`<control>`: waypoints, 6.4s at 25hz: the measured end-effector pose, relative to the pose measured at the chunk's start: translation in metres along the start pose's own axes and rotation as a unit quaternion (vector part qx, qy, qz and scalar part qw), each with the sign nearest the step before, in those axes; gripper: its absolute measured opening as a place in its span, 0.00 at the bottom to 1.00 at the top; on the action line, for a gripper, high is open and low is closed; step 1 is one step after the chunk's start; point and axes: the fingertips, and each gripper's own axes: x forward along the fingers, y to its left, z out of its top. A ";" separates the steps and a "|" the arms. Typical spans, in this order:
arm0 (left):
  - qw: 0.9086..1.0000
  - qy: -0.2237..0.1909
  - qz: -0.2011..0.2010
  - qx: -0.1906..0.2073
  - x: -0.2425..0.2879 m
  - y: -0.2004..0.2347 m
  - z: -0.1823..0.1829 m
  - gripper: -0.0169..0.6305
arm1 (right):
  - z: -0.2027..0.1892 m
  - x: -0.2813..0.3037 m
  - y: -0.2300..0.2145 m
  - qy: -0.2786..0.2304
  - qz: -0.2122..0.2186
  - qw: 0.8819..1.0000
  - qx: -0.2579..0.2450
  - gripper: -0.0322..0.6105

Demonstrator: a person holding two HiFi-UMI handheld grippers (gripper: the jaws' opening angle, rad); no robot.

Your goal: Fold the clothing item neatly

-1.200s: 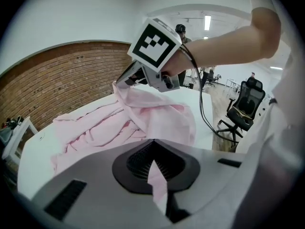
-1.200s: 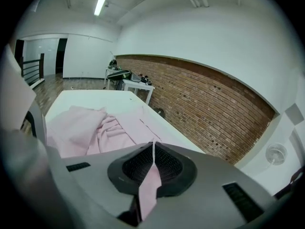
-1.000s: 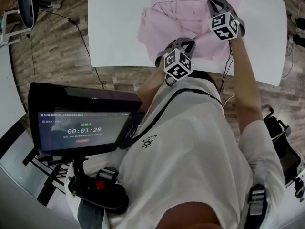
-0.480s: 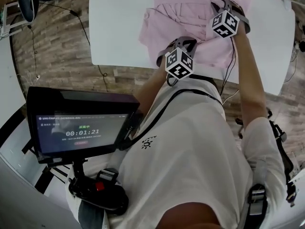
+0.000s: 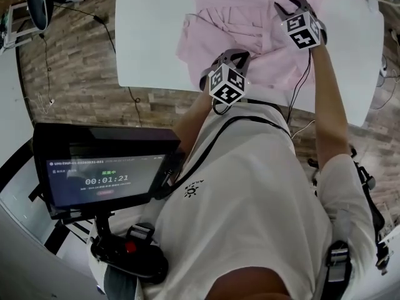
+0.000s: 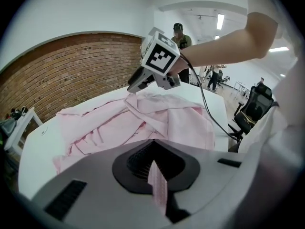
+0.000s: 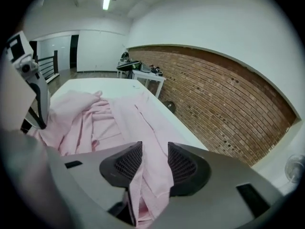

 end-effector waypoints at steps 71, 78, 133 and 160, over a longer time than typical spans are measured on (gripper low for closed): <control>0.989 0.030 0.115 -0.089 -0.032 0.044 -0.044 0.03 | 0.072 0.042 0.069 -0.108 0.083 0.988 -0.077 0.07; 0.992 0.030 0.098 -0.077 -0.024 0.033 -0.034 0.03 | 0.070 0.053 0.055 -0.102 0.043 0.993 -0.047 0.07; 0.991 0.038 0.066 -0.108 -0.004 0.010 -0.043 0.03 | 0.083 -0.002 0.088 -0.093 0.109 0.962 -0.231 0.10; 0.995 0.006 0.062 -0.074 -0.011 0.009 -0.022 0.03 | 0.043 0.044 0.027 -0.048 0.030 0.987 -0.150 0.39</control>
